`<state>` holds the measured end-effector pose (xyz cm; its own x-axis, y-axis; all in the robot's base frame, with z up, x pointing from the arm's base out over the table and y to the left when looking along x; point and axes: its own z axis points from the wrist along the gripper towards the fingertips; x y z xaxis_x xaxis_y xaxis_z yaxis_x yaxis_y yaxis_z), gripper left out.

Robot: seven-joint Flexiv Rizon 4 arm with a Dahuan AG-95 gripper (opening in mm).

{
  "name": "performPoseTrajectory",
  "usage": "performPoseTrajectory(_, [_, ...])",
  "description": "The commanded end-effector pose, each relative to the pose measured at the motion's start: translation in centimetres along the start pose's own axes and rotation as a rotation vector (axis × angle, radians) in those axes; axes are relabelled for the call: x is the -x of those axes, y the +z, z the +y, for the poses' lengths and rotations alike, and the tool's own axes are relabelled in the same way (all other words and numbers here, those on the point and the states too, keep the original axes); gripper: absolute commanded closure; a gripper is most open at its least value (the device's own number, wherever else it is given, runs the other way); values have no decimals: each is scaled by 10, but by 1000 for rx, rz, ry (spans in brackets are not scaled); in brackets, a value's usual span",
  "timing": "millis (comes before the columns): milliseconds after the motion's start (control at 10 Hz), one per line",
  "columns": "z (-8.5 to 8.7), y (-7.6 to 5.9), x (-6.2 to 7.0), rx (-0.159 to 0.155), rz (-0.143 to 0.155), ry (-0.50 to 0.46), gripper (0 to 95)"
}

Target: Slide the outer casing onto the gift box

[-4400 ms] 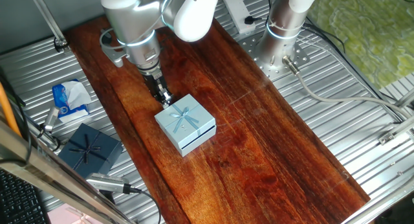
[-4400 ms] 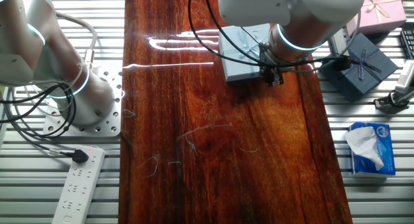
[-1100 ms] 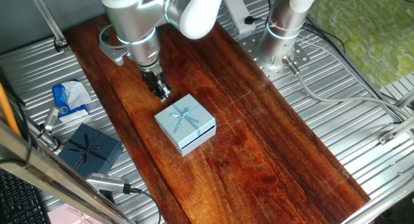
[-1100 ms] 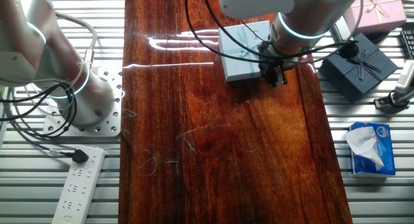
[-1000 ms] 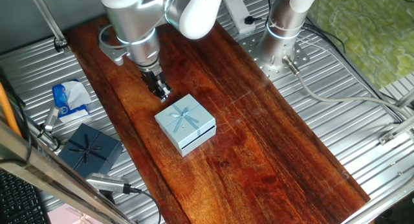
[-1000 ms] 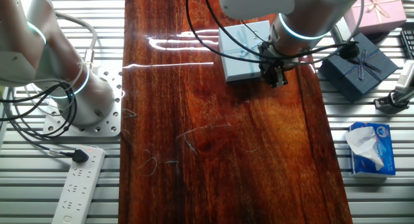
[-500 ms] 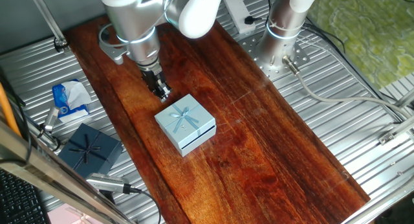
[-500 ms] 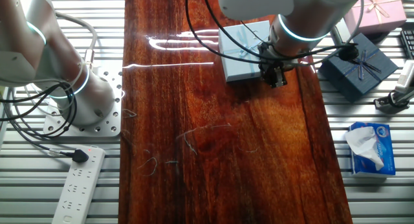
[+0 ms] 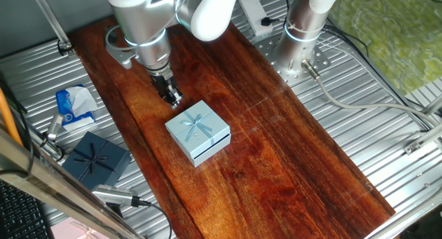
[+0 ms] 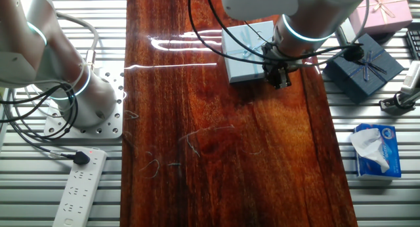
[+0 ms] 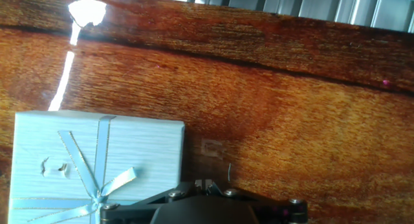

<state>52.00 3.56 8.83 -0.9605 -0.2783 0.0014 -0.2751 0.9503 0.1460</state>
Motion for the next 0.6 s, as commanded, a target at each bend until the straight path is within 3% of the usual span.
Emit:
performPoseTrajectory(100, [0,-28,-1,-9,8,3,950])
performPoseTrajectory(300, [-6,-42,-4,-2,2,-17,950])
performPoseTrajectory(600, [-6,-42,-4,-3,9,-18,950])
